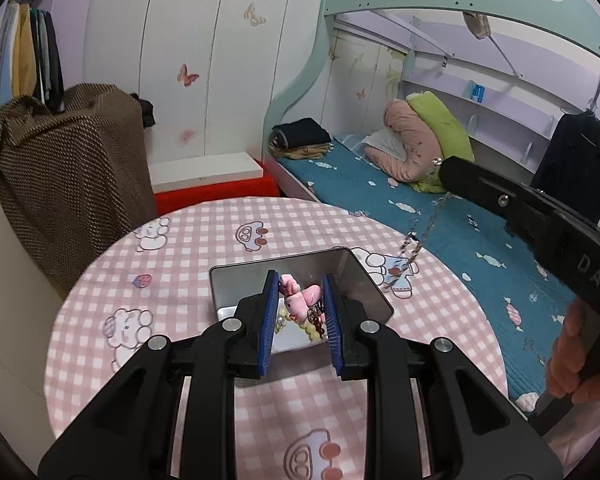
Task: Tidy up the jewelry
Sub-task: 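Lower the chain and pink charm into the grey box and open both tools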
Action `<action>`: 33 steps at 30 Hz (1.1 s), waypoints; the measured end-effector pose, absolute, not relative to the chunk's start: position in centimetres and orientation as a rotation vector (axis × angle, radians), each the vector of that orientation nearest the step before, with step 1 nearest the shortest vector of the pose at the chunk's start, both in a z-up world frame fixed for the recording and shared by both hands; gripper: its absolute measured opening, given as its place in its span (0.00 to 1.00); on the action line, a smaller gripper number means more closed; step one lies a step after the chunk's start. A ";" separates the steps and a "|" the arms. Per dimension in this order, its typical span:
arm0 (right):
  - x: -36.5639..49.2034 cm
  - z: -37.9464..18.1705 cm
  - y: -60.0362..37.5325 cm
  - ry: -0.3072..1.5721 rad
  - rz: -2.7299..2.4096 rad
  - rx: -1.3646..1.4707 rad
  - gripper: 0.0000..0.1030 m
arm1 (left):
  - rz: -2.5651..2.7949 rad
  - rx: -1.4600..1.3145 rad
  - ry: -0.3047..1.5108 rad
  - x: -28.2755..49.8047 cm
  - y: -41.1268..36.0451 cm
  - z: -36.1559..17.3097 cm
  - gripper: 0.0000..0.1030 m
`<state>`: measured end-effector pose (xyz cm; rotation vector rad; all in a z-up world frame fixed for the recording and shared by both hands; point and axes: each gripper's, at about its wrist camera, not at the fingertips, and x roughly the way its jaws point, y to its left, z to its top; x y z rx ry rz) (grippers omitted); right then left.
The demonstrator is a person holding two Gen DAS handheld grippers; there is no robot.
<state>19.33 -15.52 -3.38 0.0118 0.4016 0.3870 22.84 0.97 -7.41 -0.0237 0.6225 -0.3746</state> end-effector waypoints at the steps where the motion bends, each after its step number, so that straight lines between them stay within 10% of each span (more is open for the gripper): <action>1: 19.9 -3.7 -15.3 0.415 0.395 0.013 0.15 | -0.379 -0.030 0.631 23.4 1.0 -7.7 0.22; 15: 24.4 -7.1 -14.7 0.552 0.465 0.093 0.28 | -0.382 -0.088 0.707 28.3 2.0 -10.7 0.23; 17: 24.1 -7.1 -14.9 0.543 0.428 0.086 0.62 | -0.363 -0.076 0.705 28.3 2.0 -10.7 0.28; 19: 23.9 -7.0 -15.3 0.525 0.388 0.085 0.75 | -0.341 -0.067 0.698 28.1 2.0 -10.6 0.45; 33: 22.1 -6.6 -16.4 0.533 0.341 0.073 0.79 | -0.249 -0.047 0.658 25.5 3.1 -9.1 0.65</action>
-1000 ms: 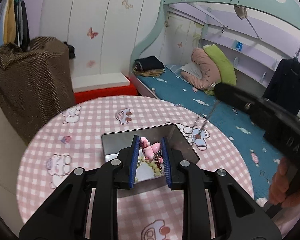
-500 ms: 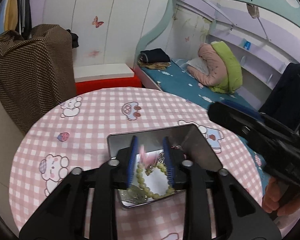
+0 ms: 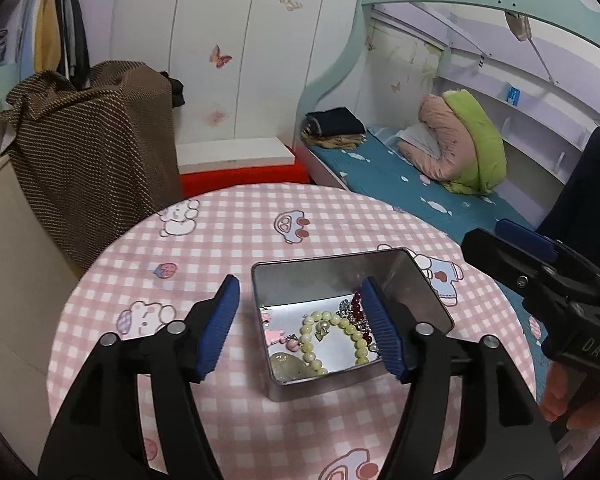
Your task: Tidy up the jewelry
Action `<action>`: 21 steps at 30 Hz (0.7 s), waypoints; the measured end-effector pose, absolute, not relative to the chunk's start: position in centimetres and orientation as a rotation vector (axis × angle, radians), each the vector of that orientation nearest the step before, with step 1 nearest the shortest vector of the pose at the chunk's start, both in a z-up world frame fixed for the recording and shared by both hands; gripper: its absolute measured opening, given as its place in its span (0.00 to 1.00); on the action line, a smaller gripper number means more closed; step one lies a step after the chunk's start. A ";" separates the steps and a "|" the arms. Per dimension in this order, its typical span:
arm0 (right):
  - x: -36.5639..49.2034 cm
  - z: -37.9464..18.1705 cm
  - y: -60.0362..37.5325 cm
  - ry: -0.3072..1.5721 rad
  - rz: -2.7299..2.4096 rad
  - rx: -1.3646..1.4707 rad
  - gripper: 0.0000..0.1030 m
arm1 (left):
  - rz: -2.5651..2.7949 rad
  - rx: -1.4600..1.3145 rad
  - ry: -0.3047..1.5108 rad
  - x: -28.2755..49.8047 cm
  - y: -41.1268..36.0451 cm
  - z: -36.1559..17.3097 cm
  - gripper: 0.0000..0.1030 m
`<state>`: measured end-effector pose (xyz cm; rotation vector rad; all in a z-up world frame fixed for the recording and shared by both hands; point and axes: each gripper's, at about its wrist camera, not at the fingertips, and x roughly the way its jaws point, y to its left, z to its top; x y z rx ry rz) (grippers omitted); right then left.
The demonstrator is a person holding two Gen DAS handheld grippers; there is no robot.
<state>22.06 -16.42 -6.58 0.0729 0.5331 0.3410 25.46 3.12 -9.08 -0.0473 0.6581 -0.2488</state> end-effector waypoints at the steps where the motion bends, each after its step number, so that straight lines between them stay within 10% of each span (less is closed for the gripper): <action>1: 21.8 -6.4 -16.5 0.528 0.339 0.073 0.80 | -0.241 -0.047 0.651 25.1 3.1 -8.8 0.66; 21: 13.4 -2.2 -17.7 0.307 0.235 0.043 0.93 | -0.115 0.030 0.437 15.6 1.6 -2.9 0.88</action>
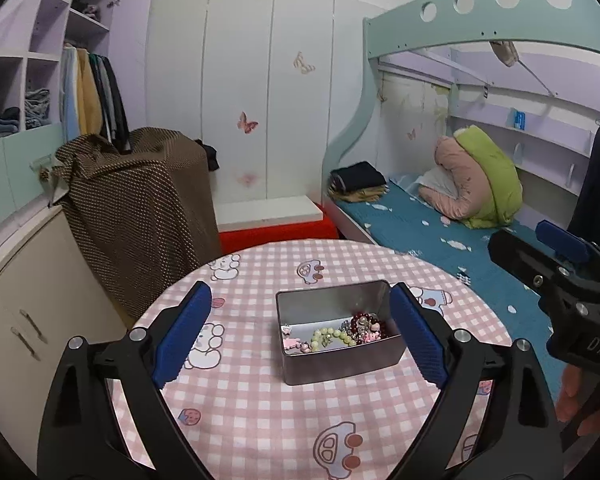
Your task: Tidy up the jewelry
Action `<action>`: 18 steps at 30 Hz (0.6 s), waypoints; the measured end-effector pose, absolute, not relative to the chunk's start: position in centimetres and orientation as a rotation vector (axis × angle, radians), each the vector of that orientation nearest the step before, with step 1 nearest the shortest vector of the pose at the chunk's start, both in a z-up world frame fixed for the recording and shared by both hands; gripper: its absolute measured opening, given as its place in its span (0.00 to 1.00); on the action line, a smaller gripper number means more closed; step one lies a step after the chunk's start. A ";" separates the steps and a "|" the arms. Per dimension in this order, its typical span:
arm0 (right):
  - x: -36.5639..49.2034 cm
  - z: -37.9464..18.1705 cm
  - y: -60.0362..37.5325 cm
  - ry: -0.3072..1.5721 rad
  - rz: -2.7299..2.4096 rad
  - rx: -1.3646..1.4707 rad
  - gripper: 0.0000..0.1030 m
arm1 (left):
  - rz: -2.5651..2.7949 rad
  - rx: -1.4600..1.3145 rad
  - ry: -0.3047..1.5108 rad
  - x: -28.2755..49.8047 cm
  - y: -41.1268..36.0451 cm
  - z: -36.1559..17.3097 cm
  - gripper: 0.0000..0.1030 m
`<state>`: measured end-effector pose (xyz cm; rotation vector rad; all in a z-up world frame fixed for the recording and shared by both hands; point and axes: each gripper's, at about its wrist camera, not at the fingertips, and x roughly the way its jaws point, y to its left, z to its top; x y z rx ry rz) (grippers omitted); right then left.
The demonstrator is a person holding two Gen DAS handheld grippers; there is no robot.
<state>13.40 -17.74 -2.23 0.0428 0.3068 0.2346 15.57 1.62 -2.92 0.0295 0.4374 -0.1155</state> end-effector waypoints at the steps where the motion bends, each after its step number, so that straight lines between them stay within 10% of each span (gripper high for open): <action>1: 13.0 -2.1 -17.8 0.295 0.227 0.041 0.93 | -0.100 0.031 0.427 15.1 1.6 -2.7 0.89; 18: 7.1 -1.2 -18.4 0.141 0.164 0.048 0.93 | -0.031 0.014 0.313 8.9 1.7 -0.3 0.90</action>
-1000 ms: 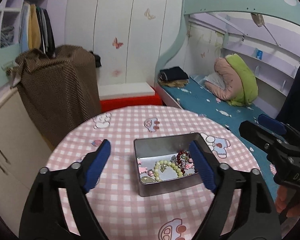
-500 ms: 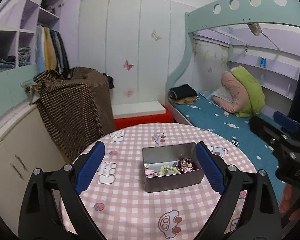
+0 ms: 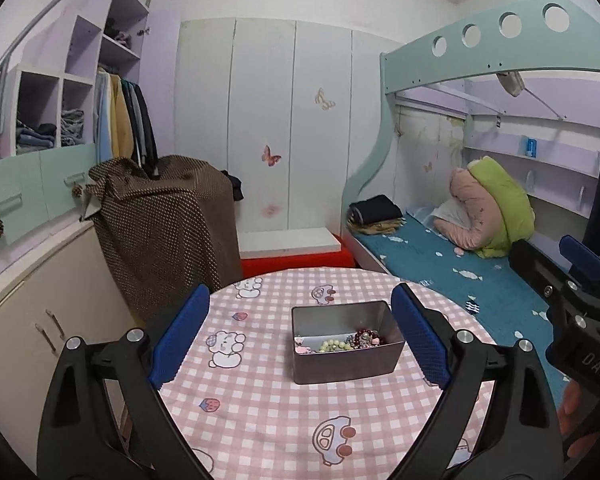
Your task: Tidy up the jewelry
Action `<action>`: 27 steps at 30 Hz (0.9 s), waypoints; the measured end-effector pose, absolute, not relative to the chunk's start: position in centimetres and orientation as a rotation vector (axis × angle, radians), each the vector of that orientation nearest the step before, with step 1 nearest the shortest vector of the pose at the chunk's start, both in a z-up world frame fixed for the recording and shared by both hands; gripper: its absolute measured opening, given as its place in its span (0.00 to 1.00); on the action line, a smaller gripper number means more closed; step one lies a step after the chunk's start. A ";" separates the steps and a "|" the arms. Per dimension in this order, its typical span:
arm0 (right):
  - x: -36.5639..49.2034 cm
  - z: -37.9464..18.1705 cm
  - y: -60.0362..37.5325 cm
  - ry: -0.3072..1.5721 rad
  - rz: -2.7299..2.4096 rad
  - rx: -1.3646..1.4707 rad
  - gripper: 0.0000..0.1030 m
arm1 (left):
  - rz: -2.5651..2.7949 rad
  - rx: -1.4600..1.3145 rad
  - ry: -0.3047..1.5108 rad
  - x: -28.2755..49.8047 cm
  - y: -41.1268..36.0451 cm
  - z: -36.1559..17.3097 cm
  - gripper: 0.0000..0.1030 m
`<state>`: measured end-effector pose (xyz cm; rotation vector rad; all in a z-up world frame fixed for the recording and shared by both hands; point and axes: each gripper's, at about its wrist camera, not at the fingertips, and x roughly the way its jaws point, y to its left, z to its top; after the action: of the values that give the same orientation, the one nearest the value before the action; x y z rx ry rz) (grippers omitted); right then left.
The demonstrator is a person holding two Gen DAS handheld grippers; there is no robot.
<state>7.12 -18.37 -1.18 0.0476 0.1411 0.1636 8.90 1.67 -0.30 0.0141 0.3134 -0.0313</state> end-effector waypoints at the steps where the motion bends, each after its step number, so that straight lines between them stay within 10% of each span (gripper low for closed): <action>1: 6.9 -1.2 -18.3 0.137 0.161 0.045 0.93 | -0.030 0.012 0.307 8.6 1.7 -0.2 0.90; 27: 5.4 -1.9 -18.1 0.142 0.145 0.070 0.93 | -0.006 -0.003 0.308 6.2 0.9 -0.9 0.90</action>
<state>5.39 -18.14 -1.88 0.0705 0.1421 0.1450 6.16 0.94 -0.90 -0.0026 0.3078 -0.0062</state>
